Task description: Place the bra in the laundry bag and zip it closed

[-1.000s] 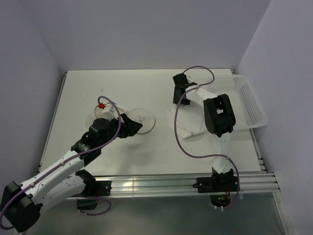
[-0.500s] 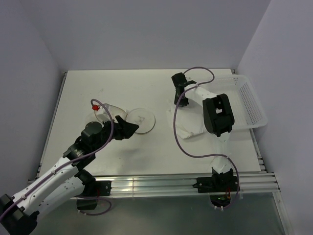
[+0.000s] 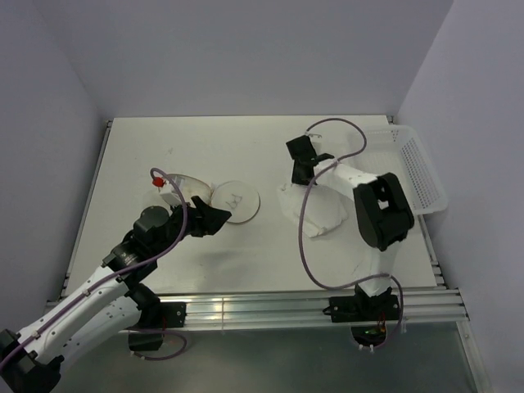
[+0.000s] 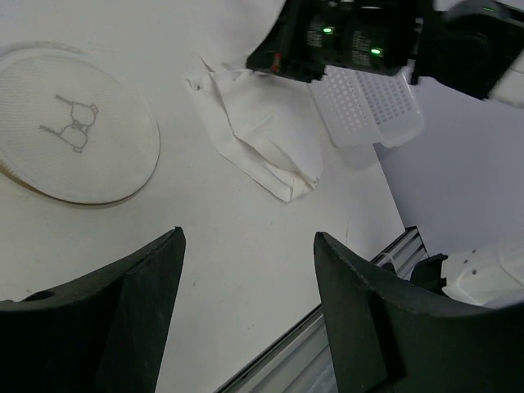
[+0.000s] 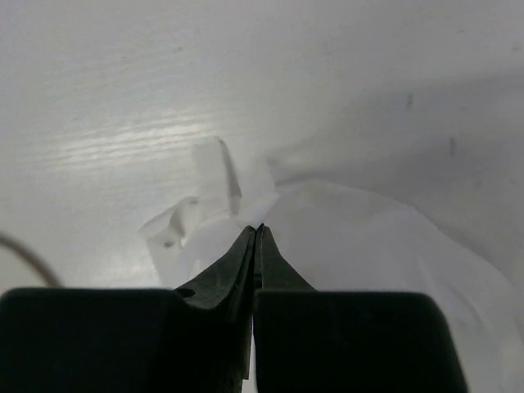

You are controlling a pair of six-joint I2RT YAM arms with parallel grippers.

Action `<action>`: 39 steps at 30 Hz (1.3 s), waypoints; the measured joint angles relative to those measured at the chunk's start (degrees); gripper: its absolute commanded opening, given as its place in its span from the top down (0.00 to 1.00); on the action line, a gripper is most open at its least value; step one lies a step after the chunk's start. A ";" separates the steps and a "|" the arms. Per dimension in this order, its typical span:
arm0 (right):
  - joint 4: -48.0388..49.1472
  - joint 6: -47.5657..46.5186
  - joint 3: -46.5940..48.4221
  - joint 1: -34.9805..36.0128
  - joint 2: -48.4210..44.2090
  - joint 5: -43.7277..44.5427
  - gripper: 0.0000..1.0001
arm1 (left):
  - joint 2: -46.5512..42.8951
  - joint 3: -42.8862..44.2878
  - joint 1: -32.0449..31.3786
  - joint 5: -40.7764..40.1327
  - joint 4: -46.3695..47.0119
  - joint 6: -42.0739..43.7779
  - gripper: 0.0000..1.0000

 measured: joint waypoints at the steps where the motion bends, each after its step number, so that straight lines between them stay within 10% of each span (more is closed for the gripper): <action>1: 0.87 -0.17 -2.73 0.79 -3.69 0.94 1.00 | 0.22 0.00 0.00 0.00 0.00 0.00 0.30; 14: 2.47 0.42 -16.74 24.30 -55.95 22.27 1.00 | 1.55 0.13 0.00 -0.79 1.36 0.15 0.31; 25: -0.79 -9.25 2.97 55.10 -56.06 47.69 1.00 | 4.07 5.16 -0.07 1.07 4.66 0.13 0.32; 39: 7.52 -9.07 -5.31 16.85 -47.58 20.61 1.00 | 8.57 5.03 -0.22 1.44 8.33 -1.38 0.31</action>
